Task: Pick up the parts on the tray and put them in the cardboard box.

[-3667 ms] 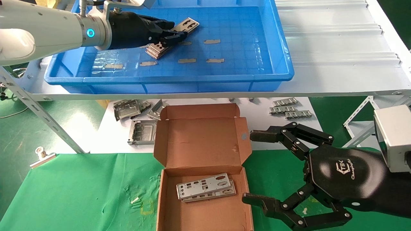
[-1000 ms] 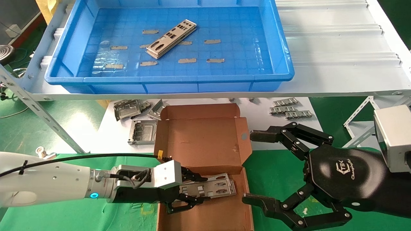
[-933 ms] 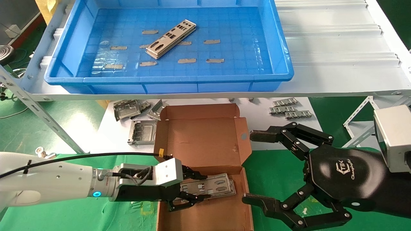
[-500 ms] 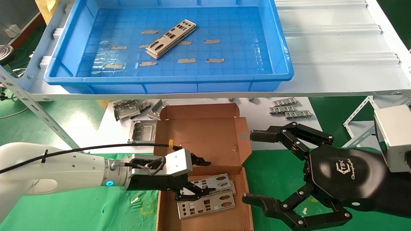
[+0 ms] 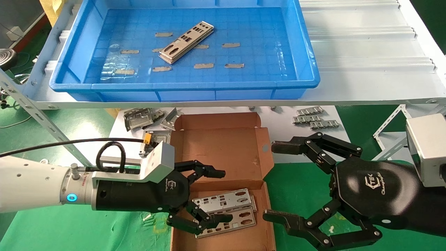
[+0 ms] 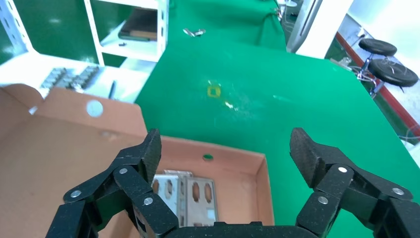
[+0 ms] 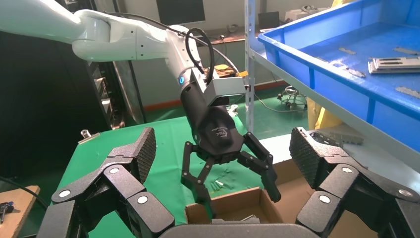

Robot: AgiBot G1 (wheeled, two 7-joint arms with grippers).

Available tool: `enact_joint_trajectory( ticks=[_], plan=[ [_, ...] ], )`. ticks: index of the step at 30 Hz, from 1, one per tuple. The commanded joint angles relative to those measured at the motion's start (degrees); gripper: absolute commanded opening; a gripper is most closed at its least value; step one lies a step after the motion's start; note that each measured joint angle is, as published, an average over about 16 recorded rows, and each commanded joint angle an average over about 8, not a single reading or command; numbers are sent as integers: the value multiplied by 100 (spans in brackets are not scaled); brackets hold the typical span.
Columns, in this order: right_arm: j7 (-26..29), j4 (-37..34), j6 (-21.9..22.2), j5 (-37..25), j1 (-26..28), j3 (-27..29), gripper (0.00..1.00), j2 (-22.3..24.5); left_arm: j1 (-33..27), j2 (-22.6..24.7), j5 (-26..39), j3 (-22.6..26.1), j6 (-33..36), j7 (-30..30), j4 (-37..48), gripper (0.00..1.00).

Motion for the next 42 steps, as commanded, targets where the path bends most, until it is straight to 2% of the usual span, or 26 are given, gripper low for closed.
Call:
enact_joint_trajectory(
  ticks=[1,12,42],
  plan=[
    [0,-1,1,0,-1,0,100,0,8,-53,-151,-55,166,-30,14,100],
    [0,-1,-1,0,-1,0,100,0,93,-120,-96,-157,73,-77,-135,100],
    [0,-1,-1,0,-1,0,100,0,1022,-1205,-663,-1665,320,-783,-1711,100]
  ],
)
